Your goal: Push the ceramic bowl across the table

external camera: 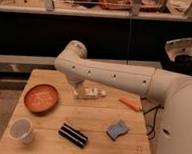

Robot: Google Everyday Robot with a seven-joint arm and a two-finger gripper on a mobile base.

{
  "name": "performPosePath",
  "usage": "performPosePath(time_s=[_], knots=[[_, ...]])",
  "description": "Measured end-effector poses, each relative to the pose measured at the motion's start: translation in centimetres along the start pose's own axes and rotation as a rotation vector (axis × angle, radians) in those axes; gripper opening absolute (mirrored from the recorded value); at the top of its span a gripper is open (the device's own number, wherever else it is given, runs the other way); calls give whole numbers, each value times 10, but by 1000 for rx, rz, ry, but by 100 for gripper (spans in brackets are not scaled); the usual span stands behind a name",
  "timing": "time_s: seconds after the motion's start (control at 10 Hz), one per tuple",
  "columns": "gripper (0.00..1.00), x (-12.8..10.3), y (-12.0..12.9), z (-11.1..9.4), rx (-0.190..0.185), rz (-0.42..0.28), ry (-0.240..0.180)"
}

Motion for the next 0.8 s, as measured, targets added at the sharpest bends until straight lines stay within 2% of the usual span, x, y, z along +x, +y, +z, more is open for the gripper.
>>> performPosePath(time_s=[0.8], knots=[[80, -12, -25, 17, -33, -46, -44]])
